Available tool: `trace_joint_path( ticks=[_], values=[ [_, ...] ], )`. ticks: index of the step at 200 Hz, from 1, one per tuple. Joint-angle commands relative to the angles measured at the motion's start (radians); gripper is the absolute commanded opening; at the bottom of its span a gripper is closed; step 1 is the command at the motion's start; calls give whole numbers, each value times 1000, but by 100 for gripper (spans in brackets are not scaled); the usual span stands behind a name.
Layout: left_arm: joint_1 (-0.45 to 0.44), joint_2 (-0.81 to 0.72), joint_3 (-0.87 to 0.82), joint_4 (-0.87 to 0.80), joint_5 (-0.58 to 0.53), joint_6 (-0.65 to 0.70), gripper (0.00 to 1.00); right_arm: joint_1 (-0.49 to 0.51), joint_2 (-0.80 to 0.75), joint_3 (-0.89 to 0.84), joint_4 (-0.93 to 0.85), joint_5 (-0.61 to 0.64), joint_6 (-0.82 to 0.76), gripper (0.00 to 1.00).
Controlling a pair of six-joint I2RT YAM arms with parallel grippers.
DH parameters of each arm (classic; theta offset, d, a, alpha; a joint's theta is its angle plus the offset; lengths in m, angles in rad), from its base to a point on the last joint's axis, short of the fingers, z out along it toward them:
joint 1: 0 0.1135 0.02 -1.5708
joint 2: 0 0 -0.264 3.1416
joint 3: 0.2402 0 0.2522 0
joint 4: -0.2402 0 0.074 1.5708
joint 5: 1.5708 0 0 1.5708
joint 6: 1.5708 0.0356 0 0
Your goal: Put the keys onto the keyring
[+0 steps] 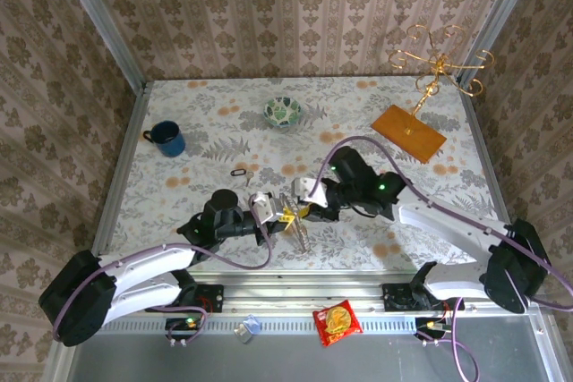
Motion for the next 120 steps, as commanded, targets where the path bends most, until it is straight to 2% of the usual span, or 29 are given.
trace_joint_path(
  ticks=[1, 58, 120],
  values=[
    [-3, 8, -13, 124, 40, -30, 0, -18, -45, -72, 166, -122, 142, 29],
    [-2, 29, -37, 214, 55, -50, 0, -18, -30, -131, 259, -152, 209, 28],
    [-2, 51, -51, 289, 61, -81, 0, -18, 2, -136, 264, -169, 196, 20]
  ],
)
